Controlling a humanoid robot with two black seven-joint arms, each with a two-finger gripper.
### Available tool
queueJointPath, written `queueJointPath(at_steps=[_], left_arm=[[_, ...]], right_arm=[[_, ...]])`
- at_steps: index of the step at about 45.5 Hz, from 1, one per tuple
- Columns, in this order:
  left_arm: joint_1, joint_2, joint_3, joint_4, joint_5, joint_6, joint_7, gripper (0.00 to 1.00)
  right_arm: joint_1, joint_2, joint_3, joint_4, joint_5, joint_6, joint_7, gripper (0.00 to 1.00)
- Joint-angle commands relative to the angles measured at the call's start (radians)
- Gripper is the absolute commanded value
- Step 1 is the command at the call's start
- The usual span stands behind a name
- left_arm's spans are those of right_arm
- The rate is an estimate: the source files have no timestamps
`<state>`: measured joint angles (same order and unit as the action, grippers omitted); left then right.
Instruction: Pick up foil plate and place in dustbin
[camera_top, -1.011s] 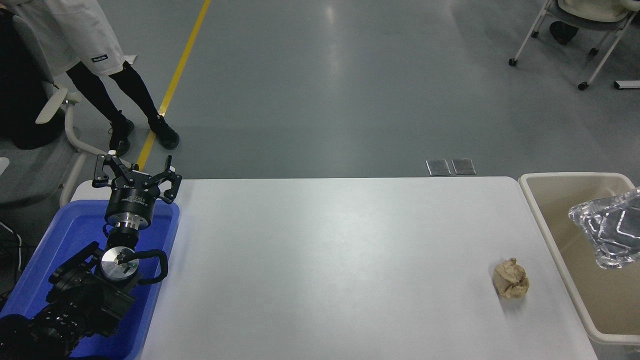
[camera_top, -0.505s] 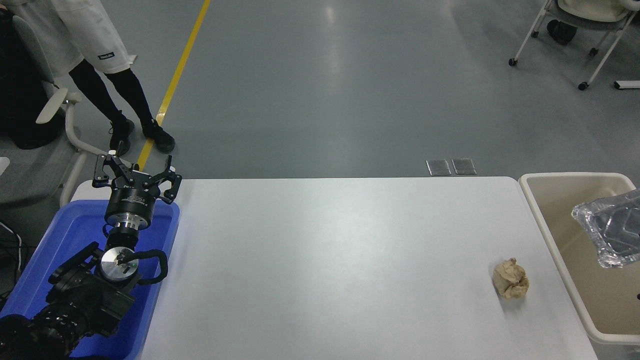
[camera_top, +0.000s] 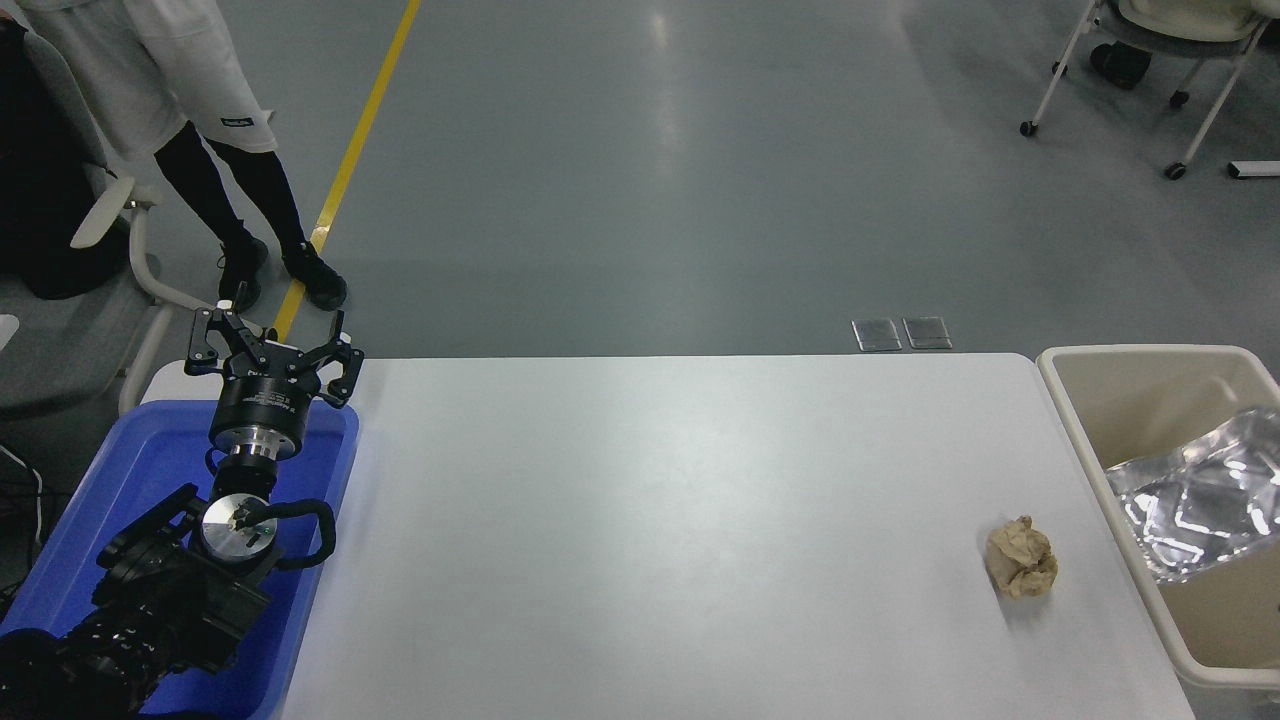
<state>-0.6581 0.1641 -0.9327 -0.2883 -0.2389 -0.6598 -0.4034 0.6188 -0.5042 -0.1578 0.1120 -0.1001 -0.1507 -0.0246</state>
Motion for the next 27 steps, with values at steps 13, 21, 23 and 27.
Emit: queueJointPath(at_steps=[13,21,23,27], left_arm=[[0.000,0.000,0.000,0.000,0.000,0.000,0.000,0.99],[0.000,0.000,-0.002,0.000,0.000,0.000,0.000,0.99],[0.000,0.000,0.000,0.000,0.000,0.000,0.000,0.99],[0.000,0.000,0.000,0.000,0.000,0.000,0.000,0.99]], right_arm=[[0.009,-0.001,-0.005,0.003,-0.004,-0.012,-0.005,0.98],[0.032,-0.007,-0.006,0.028,-0.009,-0.007,-0.006,0.98],[0.038,-0.011,-0.006,0.046,-0.013,-0.007,-0.006,0.98],[0.052,-0.043,-0.005,0.118,-0.059,-0.013,-0.008,0.98]])
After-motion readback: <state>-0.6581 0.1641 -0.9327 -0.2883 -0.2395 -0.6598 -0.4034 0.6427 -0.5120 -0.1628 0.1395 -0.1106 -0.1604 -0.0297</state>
